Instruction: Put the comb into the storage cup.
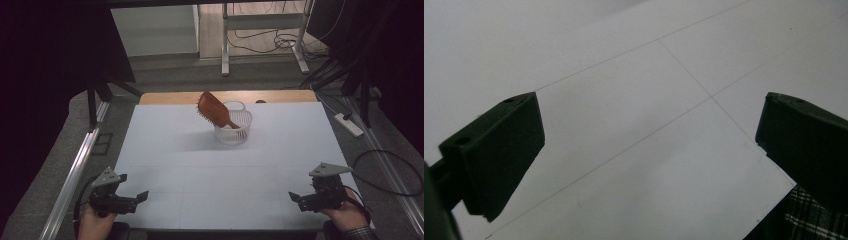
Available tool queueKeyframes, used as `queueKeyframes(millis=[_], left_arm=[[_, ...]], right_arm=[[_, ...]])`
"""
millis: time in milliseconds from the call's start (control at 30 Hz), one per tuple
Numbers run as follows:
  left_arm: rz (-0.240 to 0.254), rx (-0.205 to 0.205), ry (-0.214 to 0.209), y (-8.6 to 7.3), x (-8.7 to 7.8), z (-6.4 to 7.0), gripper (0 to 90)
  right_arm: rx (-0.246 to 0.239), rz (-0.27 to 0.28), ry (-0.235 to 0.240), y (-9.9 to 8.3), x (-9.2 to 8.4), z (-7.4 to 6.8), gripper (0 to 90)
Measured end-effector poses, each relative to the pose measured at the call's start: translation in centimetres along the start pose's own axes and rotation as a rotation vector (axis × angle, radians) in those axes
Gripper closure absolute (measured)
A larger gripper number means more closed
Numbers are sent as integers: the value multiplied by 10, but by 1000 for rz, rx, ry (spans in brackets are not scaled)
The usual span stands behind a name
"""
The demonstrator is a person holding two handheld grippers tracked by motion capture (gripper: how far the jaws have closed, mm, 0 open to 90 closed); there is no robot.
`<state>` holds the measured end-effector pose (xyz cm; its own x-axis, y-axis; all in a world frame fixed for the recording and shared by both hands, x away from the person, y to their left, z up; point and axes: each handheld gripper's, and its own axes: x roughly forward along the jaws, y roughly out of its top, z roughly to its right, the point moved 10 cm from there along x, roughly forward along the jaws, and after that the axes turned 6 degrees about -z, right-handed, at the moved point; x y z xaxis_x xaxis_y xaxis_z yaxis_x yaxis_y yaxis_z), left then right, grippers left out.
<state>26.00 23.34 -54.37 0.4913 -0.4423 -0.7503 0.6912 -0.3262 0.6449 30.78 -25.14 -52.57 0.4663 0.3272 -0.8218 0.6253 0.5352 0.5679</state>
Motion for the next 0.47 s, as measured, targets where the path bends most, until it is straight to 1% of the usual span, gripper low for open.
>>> queueKeyframes(millis=[367, 467], left_arm=[[-54, 21, 16, -2, 6, 1, 14], [-56, 24, 18, -2, 6, 1, 16]], right_arm=[[1, -2, -1, 0, 0, 0, 0], [-1, -7, 1, -1, 1, 1, 0]])
